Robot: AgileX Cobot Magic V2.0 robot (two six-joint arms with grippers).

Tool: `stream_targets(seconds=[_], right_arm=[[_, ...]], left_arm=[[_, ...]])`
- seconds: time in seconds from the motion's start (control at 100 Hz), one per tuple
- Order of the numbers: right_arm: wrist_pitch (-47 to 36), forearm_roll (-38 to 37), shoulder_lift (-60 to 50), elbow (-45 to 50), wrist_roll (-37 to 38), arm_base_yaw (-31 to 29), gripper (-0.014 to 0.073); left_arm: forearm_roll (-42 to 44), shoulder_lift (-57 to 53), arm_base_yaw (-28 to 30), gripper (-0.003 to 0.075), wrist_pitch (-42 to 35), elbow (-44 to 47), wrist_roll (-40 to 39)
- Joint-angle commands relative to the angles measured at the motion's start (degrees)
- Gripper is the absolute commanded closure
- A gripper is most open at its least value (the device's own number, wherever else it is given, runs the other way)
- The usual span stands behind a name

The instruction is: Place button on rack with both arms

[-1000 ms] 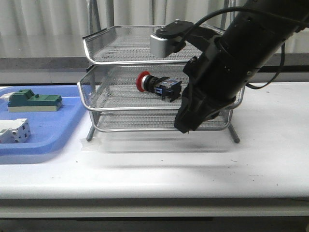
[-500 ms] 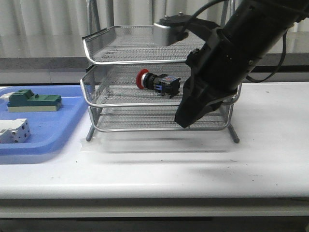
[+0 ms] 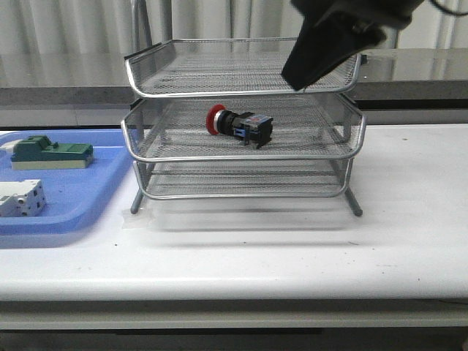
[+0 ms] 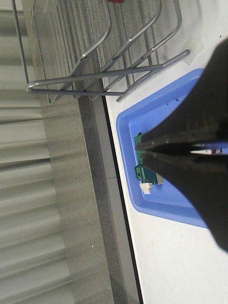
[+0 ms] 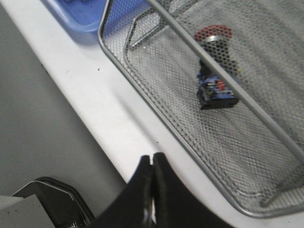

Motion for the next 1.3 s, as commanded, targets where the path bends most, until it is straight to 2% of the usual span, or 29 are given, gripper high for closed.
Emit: stream_targets(seconds=[0.0, 0.24, 0.34, 0.81, 1.06, 1.29], right_arm=[[-1.66, -4.87, -5.18, -1.51, 6.82, -0.44, 0.0654], [-0.79, -23.87, -15.08, 2.02, 23.64, -0.5, 0.0654], [-0.07, -27.79, -20.24, 5.41, 28.57, -1.74, 0.0654], [8.77, -27.97, -46.56, 18.42, 30.44, -14.81, 0.0654], [10.1, -27.97, -56.87, 22.85, 31.62, -15.25, 0.0654], [10.93, -27.97, -58.95, 23.16, 31.62, -15.25, 0.0654]], left_arm=[[-0.68, 0.63, 0.13, 0.074, -4.6, -1.59, -0.62], [-0.68, 0.63, 0.13, 0.074, -4.6, -1.59, -0.62], [-0.68, 0.63, 0.13, 0.074, -4.6, -1.59, -0.62], [-0.68, 0.63, 0.13, 0.074, -4.6, -1.59, -0.62], [-0.68, 0.63, 0.13, 0.074, -4.6, -1.59, -0.62], [-0.68, 0.63, 0.13, 0.074, -4.6, -1.59, -0.62]])
